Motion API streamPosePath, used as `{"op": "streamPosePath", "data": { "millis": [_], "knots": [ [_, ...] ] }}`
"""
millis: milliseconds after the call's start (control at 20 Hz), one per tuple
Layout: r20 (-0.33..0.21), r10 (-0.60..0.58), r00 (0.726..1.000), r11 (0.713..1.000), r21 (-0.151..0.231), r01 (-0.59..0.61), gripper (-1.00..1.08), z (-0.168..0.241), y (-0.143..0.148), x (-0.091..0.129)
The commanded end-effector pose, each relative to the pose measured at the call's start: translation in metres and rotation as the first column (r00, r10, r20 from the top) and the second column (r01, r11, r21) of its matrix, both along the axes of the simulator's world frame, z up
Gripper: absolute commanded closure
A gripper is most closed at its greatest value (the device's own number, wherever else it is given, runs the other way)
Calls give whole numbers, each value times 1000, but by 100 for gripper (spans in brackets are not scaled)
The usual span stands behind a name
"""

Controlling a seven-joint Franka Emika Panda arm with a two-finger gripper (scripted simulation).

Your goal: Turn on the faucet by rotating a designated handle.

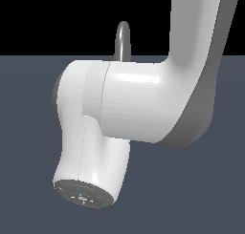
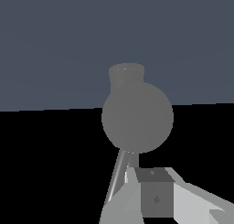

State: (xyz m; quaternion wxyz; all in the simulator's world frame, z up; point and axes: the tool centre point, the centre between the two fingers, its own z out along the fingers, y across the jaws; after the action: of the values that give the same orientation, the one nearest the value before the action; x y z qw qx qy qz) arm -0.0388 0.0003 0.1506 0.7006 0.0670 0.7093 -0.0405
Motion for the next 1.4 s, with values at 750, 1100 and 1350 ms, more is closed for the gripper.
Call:
{"op": "streamPosePath", "data": {
  "millis": [750, 1100, 1350],
  "knots": [
    [15, -40, 999, 999, -6, 40, 108, -15, -42, -6],
    [13, -11, 1000, 1000, -18, 11, 108, -30, -53, -6],
    [11, 10, 1000, 1000, -28, -10, 108, -42, -60, -6]
  ]
}}
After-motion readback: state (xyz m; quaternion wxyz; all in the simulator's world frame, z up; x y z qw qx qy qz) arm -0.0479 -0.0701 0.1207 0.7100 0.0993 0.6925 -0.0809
